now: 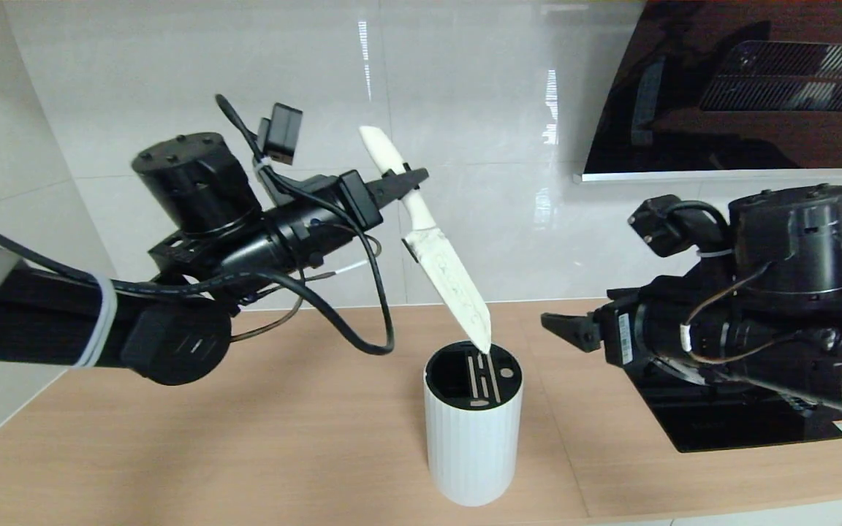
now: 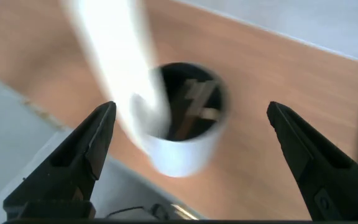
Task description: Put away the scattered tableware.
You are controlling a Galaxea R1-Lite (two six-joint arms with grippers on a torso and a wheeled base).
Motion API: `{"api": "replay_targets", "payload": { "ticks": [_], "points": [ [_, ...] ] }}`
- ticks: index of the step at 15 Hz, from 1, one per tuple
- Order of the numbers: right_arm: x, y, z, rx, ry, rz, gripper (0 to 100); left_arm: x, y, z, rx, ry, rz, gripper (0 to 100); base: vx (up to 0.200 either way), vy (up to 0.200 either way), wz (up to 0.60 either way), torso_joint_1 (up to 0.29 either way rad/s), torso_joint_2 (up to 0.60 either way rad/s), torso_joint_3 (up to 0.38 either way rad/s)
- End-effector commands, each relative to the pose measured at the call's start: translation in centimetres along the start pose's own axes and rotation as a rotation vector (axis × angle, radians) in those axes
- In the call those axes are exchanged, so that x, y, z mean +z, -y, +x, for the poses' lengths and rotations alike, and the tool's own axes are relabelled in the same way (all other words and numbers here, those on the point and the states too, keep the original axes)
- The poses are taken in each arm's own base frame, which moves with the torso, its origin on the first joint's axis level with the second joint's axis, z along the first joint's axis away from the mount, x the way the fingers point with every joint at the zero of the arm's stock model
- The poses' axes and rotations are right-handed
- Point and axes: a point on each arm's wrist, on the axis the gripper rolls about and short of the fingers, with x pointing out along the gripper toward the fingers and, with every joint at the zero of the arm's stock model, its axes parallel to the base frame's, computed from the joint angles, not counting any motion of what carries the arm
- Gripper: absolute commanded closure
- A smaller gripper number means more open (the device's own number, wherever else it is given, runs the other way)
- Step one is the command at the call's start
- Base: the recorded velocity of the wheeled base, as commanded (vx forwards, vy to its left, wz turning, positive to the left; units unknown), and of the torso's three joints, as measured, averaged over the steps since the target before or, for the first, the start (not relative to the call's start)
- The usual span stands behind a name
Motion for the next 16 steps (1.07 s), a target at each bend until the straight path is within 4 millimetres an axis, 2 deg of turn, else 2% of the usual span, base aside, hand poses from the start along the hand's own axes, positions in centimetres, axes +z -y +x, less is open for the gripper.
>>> {"api": "replay_targets", "payload": {
  "ticks": [1, 4, 5, 7, 8, 10, 16],
  "points": [
    [0.9, 1.7, -1.3, -0.052, 0.042, 0.022, 0, 2.5, 2.1, -1.7, -0.029, 0.071, 0.113, 100, 0.000, 0.000, 0.00, 0.000, 0.00, 0.000],
    [0.6, 1.8, -0.8, -0.057, 0.027, 0.022, 0, 1.6, 1.6, -1.7, -0.035, 0.094, 0.380, 100, 0.000, 0.000, 0.00, 0.000, 0.00, 0.000],
    [0.5, 1.8, -0.6, -0.057, 0.020, 0.021, 0, 1.1, 1.8, -1.7, -0.041, 0.082, 0.413, 100, 0.000, 0.000, 0.00, 0.000, 0.00, 0.000],
    [0.2, 1.8, -0.1, -0.061, 0.006, 0.019, 0, -1.1, 2.4, -1.5, -0.062, 0.025, 0.449, 100, 0.000, 0.000, 0.00, 0.000, 0.00, 0.000],
    [0.2, 1.8, -0.1, -0.063, 0.005, 0.019, 0, -1.5, 2.4, -1.6, -0.064, 0.013, 0.467, 100, 0.000, 0.000, 0.00, 0.000, 0.00, 0.000],
    [0.1, 1.8, 0.0, -0.063, 0.000, 0.019, 0, -4.1, 1.8, -1.5, -0.064, -0.060, 0.540, 100, 0.000, 0.000, 0.00, 0.000, 0.00, 0.000],
    [0.1, 2.0, 0.1, -0.069, -0.001, 0.020, 0, -6.3, 1.3, -1.7, -0.054, -0.124, 0.545, 100, 0.000, 0.000, 0.00, 0.000, 0.00, 0.000]
  ]
}}
